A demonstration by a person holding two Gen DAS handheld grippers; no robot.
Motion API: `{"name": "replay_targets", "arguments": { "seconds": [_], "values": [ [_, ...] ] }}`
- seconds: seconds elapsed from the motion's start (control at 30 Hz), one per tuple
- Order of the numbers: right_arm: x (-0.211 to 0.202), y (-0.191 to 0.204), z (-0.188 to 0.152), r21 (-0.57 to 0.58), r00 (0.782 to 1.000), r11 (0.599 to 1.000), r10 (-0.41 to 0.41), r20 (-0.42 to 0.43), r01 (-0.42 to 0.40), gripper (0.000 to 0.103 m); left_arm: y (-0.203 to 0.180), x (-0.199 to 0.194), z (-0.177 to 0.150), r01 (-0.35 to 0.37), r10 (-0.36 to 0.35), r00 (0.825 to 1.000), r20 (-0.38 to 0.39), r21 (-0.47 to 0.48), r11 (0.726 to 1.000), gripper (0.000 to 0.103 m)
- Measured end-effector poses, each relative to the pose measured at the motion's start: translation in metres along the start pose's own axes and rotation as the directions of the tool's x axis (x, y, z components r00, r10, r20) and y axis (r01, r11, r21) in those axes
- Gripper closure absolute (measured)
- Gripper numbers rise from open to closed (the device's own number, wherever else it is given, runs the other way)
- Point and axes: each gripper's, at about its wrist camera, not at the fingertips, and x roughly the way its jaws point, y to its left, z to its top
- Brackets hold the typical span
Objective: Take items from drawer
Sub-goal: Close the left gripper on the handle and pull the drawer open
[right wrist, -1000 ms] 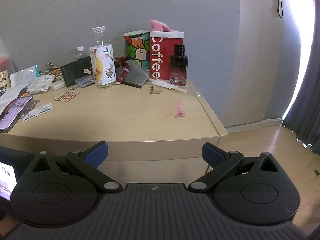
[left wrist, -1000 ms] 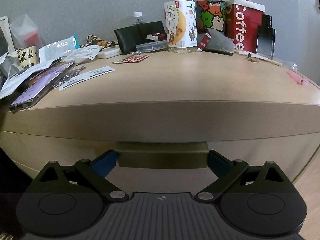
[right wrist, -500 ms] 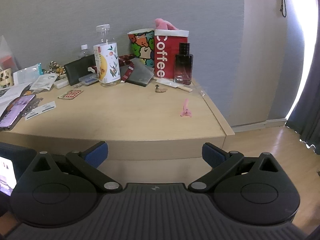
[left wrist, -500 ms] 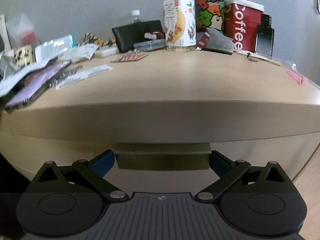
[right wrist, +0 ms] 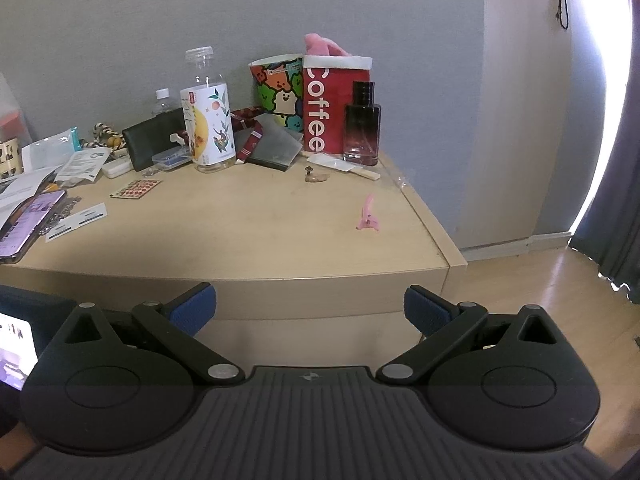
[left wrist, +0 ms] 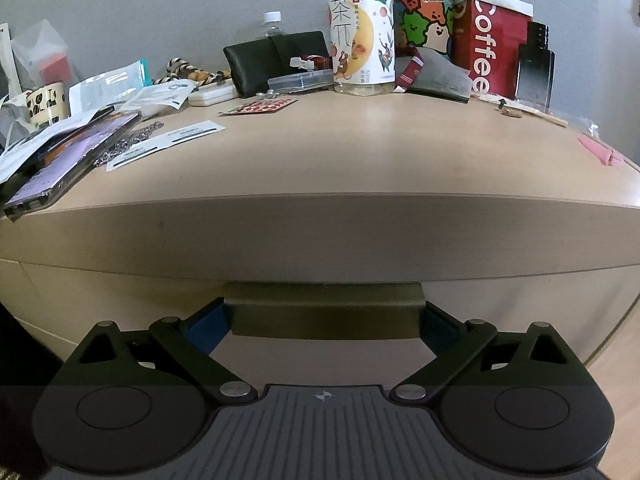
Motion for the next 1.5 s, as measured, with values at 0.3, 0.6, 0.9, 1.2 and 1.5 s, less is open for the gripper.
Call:
{"name": "replay_targets", "arguments": {
  "seconds": [0.3,0.6,0.9,1.2,1.5],
  "values": [
    [-0.005,-0.001,-0.001,-0.004,1.0,1.0,-0.002,0.01,0.002,0.0,-0.001,0.0,0.001,0.0,0.0,1.0,-0.009,-0.002,1.0,0.005],
    [-0.008,-0.004,-0.001,-0.002,1.0,1.0,-0.002,0.015,0.002,0.0,0.0,-0.002,-0.001,-0.006,0.006,1.0,-0.01,-0.01,1.0,0.006],
    [-0.011,-0.006,-0.002,0.006,1.0,1.0,0.0,0.017,-0.001,0.0,0.004,-0.022,-0.014,-0.009,0.009,1.0,-0.019,-0.009,1.0,0.006],
    [-0.028,0.0,-0.004,-0.015,0.999,1.0,0.018,0.031,-0.018,0.0,0.008,-0.05,-0.032,-0.007,0.007,0.999,-0.043,-0.003,1.0,0.006],
    [-0.044,0.009,-0.01,-0.043,0.998,0.997,0.067,0.002,-0.066,0.0,0.009,-0.076,-0.049,-0.004,0.004,0.997,-0.071,0.0,1.0,0.006]
  ]
}}
